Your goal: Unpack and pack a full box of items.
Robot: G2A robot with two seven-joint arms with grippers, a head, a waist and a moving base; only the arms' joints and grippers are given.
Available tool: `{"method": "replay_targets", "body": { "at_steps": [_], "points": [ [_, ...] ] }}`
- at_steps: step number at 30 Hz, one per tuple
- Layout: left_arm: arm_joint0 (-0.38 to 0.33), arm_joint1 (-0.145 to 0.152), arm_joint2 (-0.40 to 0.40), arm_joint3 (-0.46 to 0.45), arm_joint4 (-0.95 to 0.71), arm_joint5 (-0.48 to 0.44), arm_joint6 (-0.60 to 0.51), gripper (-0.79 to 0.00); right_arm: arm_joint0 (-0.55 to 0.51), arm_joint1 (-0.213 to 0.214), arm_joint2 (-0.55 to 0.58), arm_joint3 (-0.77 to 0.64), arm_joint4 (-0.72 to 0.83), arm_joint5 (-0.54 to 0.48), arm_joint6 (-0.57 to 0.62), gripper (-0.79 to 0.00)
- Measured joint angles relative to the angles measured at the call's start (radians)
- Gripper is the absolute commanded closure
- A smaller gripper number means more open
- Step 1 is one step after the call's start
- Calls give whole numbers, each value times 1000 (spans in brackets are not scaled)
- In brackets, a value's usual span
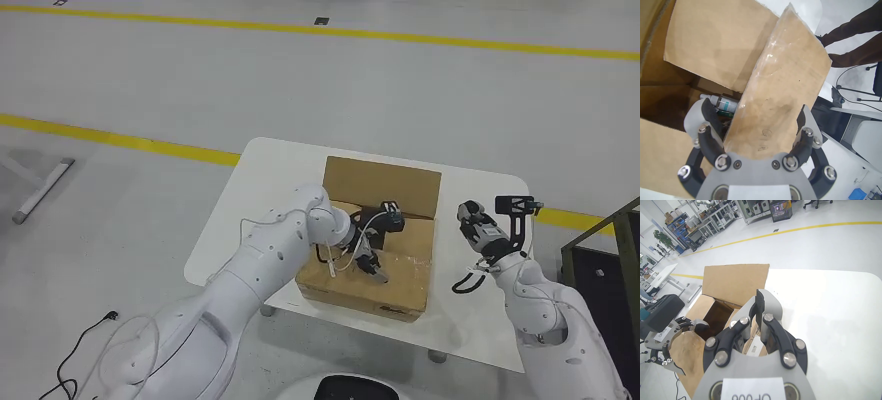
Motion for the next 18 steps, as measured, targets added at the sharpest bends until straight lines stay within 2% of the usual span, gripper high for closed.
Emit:
{"method": "replay_targets", "body": {
  "at_steps": [8,9,10,12,14,15,16,18],
  "points": [
    [-21,-27,28,62,-5,-15,32,-773,-4,0,1,-3,-2,5,0,0],
    [-22,-31,32,68,-8,-21,32,-674,-4,0,1,-3,-1,5,-1,0],
    [-23,-33,35,73,-11,-24,31,-616,-4,0,1,-3,-1,5,-1,0],
    [-27,-39,40,84,-17,-32,30,-336,-2,0,-1,-2,-1,6,-2,0],
    [-32,-44,44,94,-22,-40,27,-154,0,0,-3,0,-2,6,-1,0],
    [-35,-46,47,100,-24,-44,25,-28,1,0,-3,1,-2,5,0,0],
    [-38,-48,49,105,-24,-48,24,0,2,0,-3,1,-2,5,0,0],
    [-42,-53,53,116,-24,-54,25,0,3,0,-4,3,-2,5,0,0]
  ]
}}
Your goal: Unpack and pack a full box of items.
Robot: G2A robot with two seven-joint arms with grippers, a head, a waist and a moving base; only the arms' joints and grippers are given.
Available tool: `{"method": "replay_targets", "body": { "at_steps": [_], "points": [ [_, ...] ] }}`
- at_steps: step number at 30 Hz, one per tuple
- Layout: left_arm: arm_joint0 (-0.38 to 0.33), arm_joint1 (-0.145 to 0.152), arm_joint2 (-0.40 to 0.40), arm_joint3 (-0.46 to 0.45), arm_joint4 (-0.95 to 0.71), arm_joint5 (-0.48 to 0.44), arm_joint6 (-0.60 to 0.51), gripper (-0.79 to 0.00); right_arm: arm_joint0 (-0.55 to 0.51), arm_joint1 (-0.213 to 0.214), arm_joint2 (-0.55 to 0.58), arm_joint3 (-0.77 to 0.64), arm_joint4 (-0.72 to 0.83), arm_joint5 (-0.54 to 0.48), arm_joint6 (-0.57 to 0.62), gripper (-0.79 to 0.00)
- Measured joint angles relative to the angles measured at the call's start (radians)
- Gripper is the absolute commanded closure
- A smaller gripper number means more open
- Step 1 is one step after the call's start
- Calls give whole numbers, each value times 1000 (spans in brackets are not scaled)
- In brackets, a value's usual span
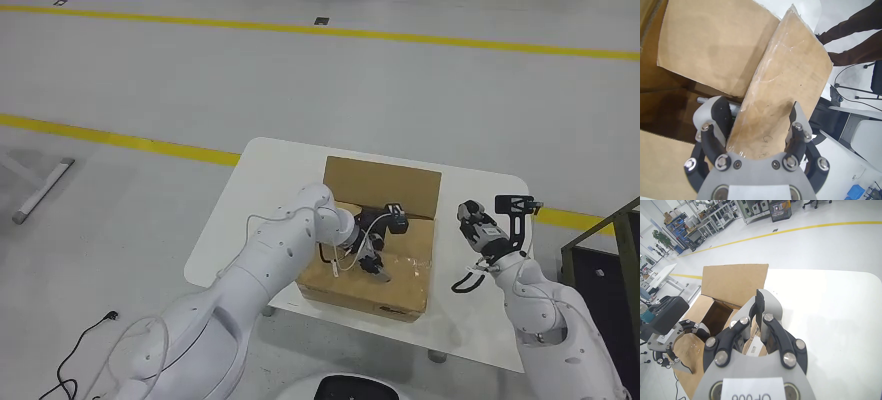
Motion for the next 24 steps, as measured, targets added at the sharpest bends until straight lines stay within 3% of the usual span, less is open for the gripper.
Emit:
{"method": "replay_targets", "body": {
  "at_steps": [14,24],
  "points": [
    [-32,-12,13,51,29,-30,52,0,4,0,-3,6,-2,5,3,0],
    [-76,-2,-8,60,51,-24,121,0,23,-1,-18,13,3,11,1,0]
  ]
}}
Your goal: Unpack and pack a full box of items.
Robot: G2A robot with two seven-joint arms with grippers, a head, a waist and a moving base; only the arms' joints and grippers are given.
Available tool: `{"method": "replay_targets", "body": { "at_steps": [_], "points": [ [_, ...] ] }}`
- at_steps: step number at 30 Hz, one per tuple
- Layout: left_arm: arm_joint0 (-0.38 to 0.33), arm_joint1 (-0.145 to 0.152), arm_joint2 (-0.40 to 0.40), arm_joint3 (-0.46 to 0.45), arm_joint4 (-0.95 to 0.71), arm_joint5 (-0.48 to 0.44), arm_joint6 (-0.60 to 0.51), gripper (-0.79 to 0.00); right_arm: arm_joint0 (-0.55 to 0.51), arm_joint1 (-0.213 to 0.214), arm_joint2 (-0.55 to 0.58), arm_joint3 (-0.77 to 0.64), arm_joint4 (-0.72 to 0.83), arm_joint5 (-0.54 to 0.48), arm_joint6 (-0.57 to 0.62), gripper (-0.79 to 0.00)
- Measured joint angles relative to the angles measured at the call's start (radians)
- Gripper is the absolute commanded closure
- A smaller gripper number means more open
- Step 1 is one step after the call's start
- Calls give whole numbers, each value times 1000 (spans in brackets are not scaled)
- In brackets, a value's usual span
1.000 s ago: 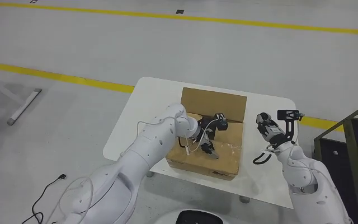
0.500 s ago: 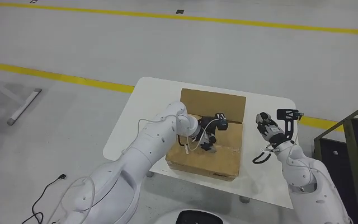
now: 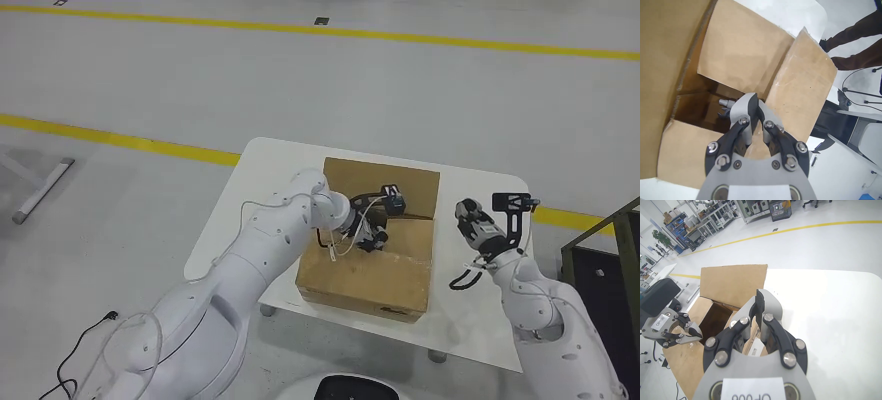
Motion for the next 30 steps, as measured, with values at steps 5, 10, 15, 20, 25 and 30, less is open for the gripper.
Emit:
{"method": "replay_targets", "body": {
  "at_steps": [5,10,15,20,25,30],
  "points": [
    [-13,10,-13,-8,8,-5,18,0,10,-2,0,10,41,-1,6,0],
    [-22,23,-33,-19,4,9,33,-785,6,0,32,22,149,-50,32,0],
    [-29,52,-74,-35,28,98,94,-785,2,11,77,42,305,-203,147,0],
    [-11,98,-120,-95,109,243,176,-785,16,29,97,61,381,-373,324,0],
    [68,160,-197,-272,188,435,176,-785,21,32,97,63,376,-391,357,0],
    [219,233,-315,-558,285,607,92,-785,21,32,97,63,377,-390,357,0]
  ]
}}
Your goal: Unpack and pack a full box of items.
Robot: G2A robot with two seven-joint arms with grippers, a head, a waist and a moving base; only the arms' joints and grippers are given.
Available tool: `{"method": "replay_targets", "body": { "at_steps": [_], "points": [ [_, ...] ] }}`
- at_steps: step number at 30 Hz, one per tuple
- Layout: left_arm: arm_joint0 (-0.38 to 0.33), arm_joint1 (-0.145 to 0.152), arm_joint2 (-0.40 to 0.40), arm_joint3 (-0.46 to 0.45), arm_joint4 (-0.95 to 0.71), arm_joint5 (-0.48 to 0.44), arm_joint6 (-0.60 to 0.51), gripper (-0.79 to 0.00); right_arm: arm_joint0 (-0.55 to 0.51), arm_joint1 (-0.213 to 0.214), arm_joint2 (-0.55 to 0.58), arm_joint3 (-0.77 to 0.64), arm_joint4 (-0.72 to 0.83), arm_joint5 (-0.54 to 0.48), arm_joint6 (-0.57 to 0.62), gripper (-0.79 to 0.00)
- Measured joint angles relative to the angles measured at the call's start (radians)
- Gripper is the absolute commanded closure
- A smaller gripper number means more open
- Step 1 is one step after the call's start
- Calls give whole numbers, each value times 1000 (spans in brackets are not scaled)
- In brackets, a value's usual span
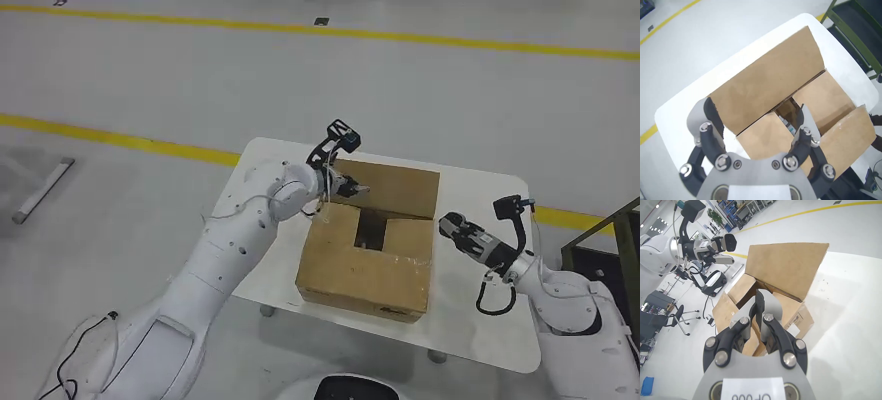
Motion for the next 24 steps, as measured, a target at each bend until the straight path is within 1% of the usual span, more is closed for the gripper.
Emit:
{"method": "replay_targets", "body": {
  "at_steps": [3,6,7,10,11,13,14,17,20,21,24],
  "points": [
    [102,38,-77,-177,64,57,-64,-785,0,0,0,0,0,0,0,0],
    [193,66,-139,-330,133,92,-105,-785,-4,-1,-12,-4,12,4,-3,0],
    [218,72,-154,-368,151,100,-111,-785,-4,-1,-20,-3,31,8,6,0],
    [288,87,-195,-469,192,122,-121,-785,8,5,-29,13,116,15,93,0],
    [312,91,-208,-500,200,128,-121,-785,14,9,-25,22,159,18,142,0],
    [339,96,-222,-532,207,135,-119,-785,19,16,-13,35,213,23,213,0],
    [344,96,-224,-537,208,136,-118,-785,23,20,-8,45,261,28,268,0],
    [343,96,-223,-535,207,136,-118,-785,35,33,9,70,349,23,398,0],
    [343,96,-223,-535,207,136,-118,-785,43,43,6,82,405,-27,504,0],
    [343,96,-223,-535,207,136,-118,-785,46,46,8,87,414,-41,530,0],
    [343,96,-223,-535,207,136,-118,-785,48,47,9,87,414,-43,538,0]
  ]
}}
